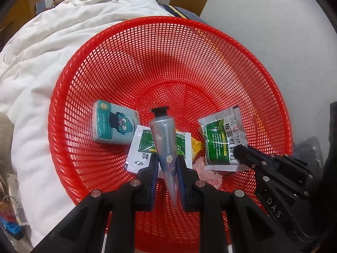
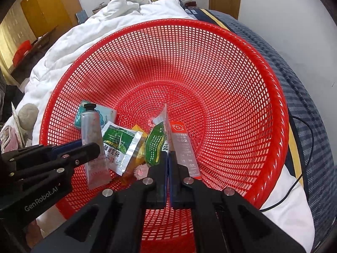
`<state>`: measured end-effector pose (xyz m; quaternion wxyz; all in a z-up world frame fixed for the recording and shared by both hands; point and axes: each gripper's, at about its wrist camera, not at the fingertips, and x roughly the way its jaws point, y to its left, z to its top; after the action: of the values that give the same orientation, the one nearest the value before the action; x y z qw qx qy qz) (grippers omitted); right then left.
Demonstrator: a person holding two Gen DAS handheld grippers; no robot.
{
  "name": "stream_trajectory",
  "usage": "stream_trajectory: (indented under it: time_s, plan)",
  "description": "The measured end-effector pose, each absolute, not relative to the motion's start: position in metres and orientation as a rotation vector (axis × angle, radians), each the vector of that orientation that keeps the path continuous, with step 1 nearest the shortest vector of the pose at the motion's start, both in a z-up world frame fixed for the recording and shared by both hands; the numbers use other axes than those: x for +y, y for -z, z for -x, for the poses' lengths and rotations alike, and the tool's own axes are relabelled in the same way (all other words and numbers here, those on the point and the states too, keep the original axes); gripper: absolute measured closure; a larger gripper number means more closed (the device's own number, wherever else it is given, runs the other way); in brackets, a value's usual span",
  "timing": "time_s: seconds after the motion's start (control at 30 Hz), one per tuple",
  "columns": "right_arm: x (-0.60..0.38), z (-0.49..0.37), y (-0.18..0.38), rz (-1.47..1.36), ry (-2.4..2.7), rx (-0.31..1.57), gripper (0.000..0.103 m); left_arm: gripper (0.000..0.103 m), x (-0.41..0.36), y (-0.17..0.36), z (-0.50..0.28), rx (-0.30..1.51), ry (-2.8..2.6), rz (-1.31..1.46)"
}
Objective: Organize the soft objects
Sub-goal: 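Open the left tool to drop the tube while the right tool releases the sachet into the basket, then move both tools back over the pile of items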
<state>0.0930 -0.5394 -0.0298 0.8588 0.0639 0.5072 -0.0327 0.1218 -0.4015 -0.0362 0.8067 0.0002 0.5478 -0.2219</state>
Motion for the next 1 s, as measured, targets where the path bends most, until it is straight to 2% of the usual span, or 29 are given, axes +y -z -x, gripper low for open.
stream_trajectory:
  time_s: [0.37,0.43,0.5,0.67,0.77,0.83,0.9,0.97,1.0]
  plan:
    - [-0.533,-0.101,0.035,-0.09,0.111,1.077,0.1,0.085,-0.414,0.041,-0.126,1.18,0.445,-0.036]
    - [-0.532,-0.103,0.035,-0.084,0.119,1.074,0.096,0.085,-0.414,0.041,-0.127,1.179,0.442,-0.027]
    - [-0.531,-0.104,0.034,-0.086,0.116,1.072,0.089,0.082,-0.414,0.041,-0.128,1.178,0.441,-0.024]
    - [-0.523,-0.108,0.035,-0.074,0.097,1.07,0.072,0.07,-0.415,0.041,-0.129,1.17,0.46,-0.031]
    - [-0.522,-0.106,0.034,-0.066,0.103,1.061,0.069,0.07,-0.417,0.039,-0.125,1.165,0.473,-0.029]
    - [-0.523,-0.105,0.031,-0.073,0.106,1.045,0.063,0.068,-0.416,0.038,-0.123,1.161,0.477,-0.019]
    - [-0.525,-0.101,0.025,-0.069,0.12,1.015,0.055,0.057,-0.412,0.034,-0.123,1.169,0.48,0.012]
    - [-0.526,-0.097,0.018,-0.072,0.126,0.988,0.045,0.041,-0.399,0.029,-0.121,1.168,0.469,0.038]
    - [-0.525,-0.095,0.014,-0.076,0.118,0.972,0.042,0.038,-0.393,0.025,-0.119,1.164,0.469,0.057]
